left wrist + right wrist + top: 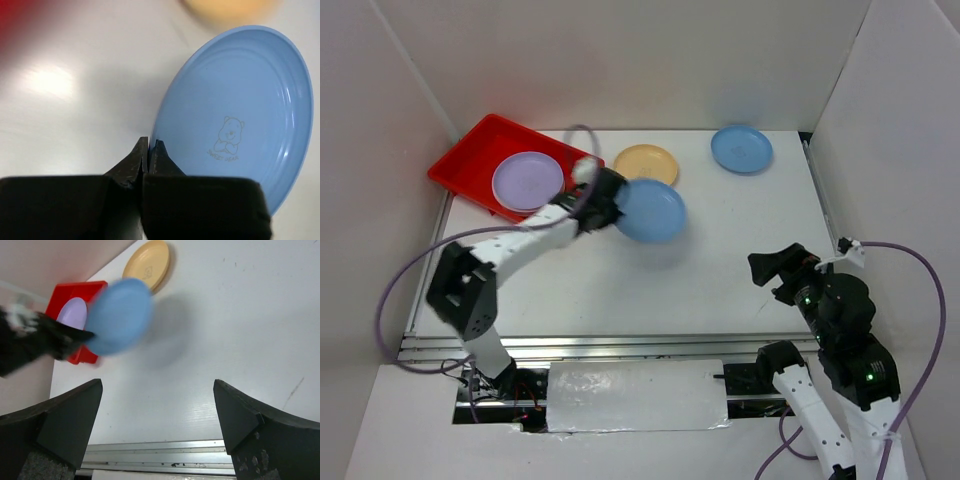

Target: Place the plates into the plastic bin on the countertop

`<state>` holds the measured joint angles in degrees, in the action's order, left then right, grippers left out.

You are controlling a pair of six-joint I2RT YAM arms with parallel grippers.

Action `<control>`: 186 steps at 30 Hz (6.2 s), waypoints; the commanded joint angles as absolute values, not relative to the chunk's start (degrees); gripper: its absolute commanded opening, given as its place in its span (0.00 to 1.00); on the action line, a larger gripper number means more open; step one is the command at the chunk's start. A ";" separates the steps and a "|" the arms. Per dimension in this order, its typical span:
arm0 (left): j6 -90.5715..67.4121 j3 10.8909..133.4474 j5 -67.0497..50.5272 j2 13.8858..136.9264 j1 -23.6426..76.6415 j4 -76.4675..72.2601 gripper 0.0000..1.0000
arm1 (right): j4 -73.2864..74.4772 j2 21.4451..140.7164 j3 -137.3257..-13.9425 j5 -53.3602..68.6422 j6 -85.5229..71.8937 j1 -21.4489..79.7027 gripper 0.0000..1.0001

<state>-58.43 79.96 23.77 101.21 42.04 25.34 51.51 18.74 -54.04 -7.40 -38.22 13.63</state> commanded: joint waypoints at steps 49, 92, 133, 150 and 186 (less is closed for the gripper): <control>-50.54 93.43 16.52 111.88 -10.46 29.88 0.00 | 31.46 32.70 -41.22 7.30 -37.62 13.97 1.00; -52.90 57.75 19.51 65.75 41.04 25.92 0.99 | -0.54 106.59 -69.29 7.55 -54.75 12.31 0.98; -34.28 76.28 1.67 88.67 33.49 24.16 0.99 | 26.03 76.75 -59.62 -16.71 -38.41 29.09 0.00; -36.99 77.52 -0.27 93.43 28.40 24.52 0.00 | 20.39 67.77 -53.97 -1.40 -39.99 25.58 0.99; -49.76 82.37 -4.50 85.05 -9.41 28.56 0.99 | 15.39 65.29 -43.86 6.33 -37.53 15.21 1.00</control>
